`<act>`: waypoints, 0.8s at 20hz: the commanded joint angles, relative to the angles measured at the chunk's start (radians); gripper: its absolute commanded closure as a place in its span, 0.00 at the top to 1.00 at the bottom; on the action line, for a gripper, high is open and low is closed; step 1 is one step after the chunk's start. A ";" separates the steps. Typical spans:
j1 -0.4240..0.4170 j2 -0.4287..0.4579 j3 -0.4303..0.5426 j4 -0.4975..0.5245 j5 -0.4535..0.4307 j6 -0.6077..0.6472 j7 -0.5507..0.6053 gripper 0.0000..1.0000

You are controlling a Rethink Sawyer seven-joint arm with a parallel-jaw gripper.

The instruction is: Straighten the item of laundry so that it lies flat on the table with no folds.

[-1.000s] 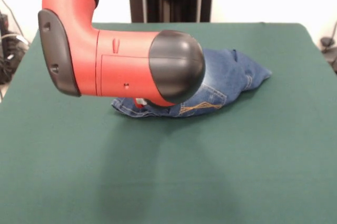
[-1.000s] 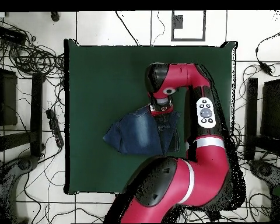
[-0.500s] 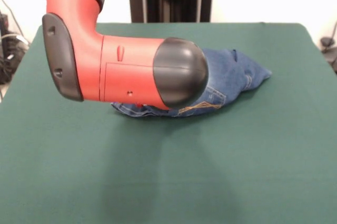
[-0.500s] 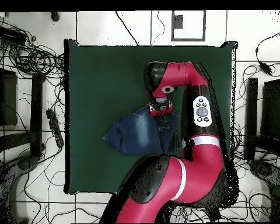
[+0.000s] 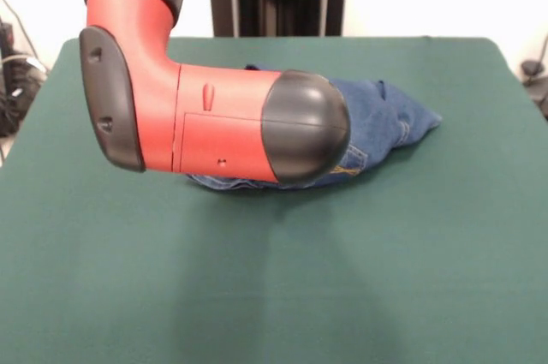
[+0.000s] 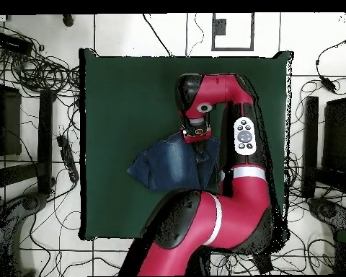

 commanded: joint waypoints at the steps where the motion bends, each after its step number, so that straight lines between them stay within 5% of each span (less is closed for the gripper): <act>1: 0.040 0.060 0.016 0.030 0.005 0.027 -0.045 0.00; 11: 0.039 0.052 0.005 0.051 0.012 -0.014 -0.048 0.00; 16: 0.016 -0.013 0.015 0.156 0.053 -0.170 -0.032 0.00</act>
